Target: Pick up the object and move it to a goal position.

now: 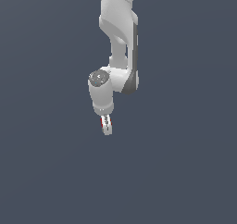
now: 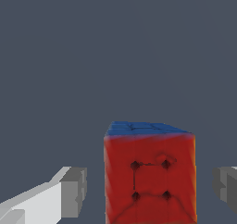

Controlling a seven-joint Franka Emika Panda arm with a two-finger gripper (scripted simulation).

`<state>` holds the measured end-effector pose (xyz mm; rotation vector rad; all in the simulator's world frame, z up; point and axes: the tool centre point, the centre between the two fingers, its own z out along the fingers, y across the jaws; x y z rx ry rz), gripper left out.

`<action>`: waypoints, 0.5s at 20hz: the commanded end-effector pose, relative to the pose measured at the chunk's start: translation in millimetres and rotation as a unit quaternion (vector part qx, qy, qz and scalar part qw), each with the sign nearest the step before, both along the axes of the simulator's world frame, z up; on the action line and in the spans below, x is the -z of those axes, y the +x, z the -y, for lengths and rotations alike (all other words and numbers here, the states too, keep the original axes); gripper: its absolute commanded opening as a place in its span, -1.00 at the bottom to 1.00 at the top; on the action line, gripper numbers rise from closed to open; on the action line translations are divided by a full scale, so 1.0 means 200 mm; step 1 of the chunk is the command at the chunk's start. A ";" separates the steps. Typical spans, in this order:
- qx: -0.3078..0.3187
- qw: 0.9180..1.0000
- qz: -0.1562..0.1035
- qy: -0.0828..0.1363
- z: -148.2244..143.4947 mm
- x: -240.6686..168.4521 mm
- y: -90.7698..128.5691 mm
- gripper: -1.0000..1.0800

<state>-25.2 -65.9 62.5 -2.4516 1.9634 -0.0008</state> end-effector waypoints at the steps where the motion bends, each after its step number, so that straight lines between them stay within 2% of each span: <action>1: 0.001 1.000 -0.001 0.000 0.00 0.07 0.00 0.92; 8: 0.001 1.000 -0.001 0.000 0.00 0.15 0.00 0.92; 9: 0.001 1.000 -0.001 0.000 0.00 0.15 0.00 -1.00; 10: 0.001 1.000 -0.001 0.000 0.00 0.15 0.00 -1.00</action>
